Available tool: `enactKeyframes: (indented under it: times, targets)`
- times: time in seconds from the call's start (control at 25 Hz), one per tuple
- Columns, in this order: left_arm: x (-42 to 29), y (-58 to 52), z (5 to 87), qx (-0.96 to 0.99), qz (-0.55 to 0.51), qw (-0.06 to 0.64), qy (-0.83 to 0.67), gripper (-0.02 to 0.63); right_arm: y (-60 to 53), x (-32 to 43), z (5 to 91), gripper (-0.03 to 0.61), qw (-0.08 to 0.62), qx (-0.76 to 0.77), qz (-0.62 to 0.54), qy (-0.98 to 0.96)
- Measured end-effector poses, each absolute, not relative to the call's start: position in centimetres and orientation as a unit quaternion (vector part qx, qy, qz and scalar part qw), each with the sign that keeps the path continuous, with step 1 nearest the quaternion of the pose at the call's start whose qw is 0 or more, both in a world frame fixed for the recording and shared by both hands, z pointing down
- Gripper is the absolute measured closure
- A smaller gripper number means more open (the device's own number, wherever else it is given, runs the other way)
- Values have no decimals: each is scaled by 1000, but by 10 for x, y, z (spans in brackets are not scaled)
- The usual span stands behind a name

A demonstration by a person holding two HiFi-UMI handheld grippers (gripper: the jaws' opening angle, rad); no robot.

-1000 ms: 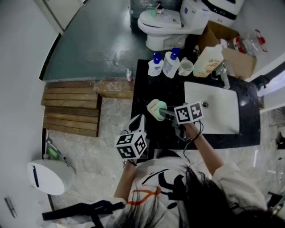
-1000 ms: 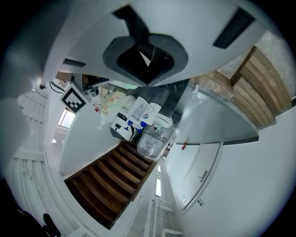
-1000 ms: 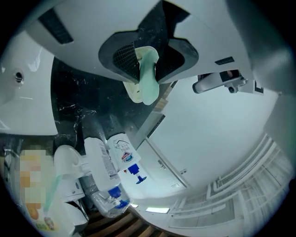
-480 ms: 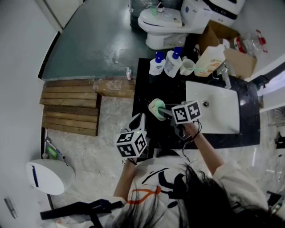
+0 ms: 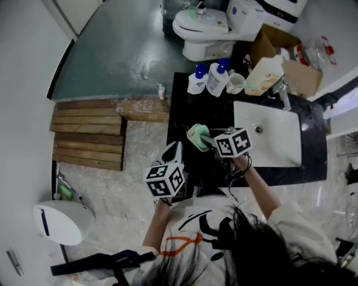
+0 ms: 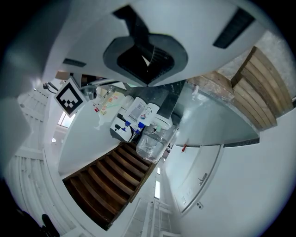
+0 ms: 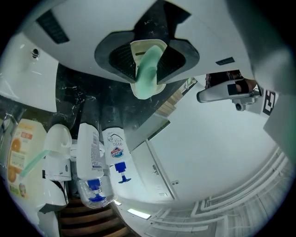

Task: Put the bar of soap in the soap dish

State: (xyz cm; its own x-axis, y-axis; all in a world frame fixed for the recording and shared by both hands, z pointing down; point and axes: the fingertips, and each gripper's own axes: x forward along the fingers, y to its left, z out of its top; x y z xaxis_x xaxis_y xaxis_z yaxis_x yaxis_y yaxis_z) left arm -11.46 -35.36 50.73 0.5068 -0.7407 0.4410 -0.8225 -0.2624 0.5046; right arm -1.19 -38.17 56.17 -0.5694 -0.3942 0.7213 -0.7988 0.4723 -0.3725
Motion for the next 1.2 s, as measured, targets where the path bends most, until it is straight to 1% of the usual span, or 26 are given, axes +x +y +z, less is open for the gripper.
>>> enactKeyframes:
  times: [0.48, 1.2]
  targets:
    - [-111, -354, 509, 794, 62, 355, -489, 612, -385, -1, 559, 439, 273, 395, 356, -802]
    - [-101, -353, 504, 798, 64, 351, -486, 612, -374, 0, 531, 440, 197, 408, 375, -809]
